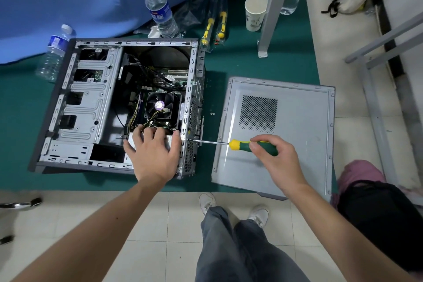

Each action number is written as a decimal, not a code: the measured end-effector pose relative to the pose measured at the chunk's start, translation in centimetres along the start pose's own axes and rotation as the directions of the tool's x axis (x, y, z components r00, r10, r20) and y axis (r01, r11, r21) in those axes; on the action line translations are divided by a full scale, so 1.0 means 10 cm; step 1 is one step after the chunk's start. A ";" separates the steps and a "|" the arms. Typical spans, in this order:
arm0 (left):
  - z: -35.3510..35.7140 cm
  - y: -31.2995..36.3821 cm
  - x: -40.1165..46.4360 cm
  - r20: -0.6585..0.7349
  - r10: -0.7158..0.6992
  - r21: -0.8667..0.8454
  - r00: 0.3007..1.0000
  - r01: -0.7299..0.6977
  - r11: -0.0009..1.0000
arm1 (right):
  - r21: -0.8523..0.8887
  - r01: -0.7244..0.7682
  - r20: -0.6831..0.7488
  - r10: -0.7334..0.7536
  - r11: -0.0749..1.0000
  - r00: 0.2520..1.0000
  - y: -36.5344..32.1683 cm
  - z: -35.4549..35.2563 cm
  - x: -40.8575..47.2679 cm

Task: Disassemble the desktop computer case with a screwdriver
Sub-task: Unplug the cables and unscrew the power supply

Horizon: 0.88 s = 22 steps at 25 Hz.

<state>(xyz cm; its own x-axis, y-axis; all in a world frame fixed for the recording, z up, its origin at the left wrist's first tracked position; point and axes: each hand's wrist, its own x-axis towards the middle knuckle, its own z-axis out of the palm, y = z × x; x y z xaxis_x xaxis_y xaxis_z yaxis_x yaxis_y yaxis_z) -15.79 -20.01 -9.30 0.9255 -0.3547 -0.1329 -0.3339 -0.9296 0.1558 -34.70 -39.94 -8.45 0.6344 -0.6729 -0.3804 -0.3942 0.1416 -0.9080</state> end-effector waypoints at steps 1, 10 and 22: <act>0.00 0.00 0.00 -0.002 0.002 -0.001 1.000 -0.002 1.000 | 0.001 -0.015 0.030 0.015 1.000 0.999 -0.04 -0.02 0.03; 0.01 -0.01 0.00 -0.012 0.012 -0.005 1.000 -0.012 1.000 | -0.125 0.026 0.261 0.007 0.992 0.965 -0.16 -0.21 0.24; -0.01 0.00 -0.01 0.022 0.009 0.006 1.000 -0.009 1.000 | 0.300 -0.273 0.193 0.222 0.914 0.956 -0.14 -0.14 0.17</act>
<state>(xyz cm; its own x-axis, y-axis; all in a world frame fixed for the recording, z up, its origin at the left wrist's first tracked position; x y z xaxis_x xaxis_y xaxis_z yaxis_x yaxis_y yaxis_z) -15.86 -19.98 -9.17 0.9184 -0.3648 -0.1534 -0.3431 -0.9271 0.1510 -34.02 -42.33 -7.55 0.6468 -0.4719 -0.5991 -0.3339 0.5310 -0.7788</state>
